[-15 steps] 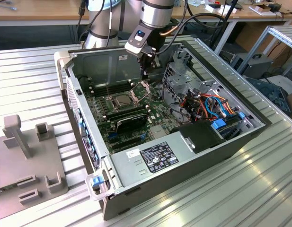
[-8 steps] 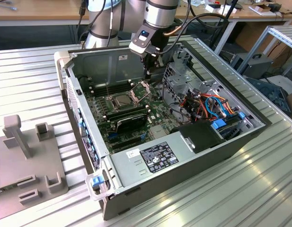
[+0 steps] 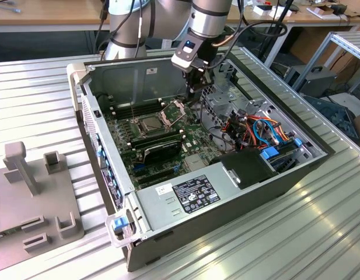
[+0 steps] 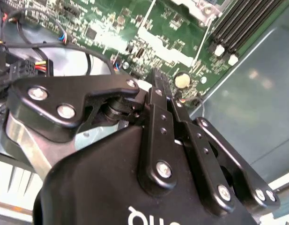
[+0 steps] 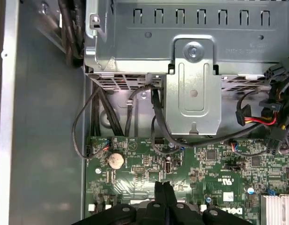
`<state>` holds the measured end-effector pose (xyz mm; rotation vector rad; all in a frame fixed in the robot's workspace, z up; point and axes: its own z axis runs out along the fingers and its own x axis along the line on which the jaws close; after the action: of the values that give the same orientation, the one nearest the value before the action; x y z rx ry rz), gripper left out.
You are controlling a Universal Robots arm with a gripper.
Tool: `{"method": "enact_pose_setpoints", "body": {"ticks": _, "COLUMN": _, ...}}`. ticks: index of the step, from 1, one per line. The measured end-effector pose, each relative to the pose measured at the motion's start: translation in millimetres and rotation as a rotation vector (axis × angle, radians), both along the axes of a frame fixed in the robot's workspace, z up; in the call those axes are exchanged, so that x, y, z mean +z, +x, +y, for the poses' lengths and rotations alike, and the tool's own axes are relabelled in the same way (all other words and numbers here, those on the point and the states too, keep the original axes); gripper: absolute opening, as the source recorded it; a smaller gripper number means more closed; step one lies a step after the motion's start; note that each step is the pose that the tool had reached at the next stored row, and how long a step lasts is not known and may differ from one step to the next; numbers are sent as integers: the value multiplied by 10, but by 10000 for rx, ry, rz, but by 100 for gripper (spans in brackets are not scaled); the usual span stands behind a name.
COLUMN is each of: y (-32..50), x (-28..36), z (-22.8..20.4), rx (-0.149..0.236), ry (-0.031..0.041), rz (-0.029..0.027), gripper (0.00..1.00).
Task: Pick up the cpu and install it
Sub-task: 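Close the cpu cover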
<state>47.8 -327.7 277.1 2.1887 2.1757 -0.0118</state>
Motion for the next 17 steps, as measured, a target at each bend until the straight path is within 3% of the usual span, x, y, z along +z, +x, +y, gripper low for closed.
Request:
{"method": "enact_pose_setpoints", "body": {"ticks": 8, "y": 45, "x": -197, "z": 0, "rx": -1, "ry": -21, "rz": 0, "gripper": 11}}
{"method": "enact_pose_setpoints", "body": {"ticks": 17, "y": 48, "x": -347, "z": 0, "rx": 1, "ry": -30, "rz": 1, "gripper": 11}}
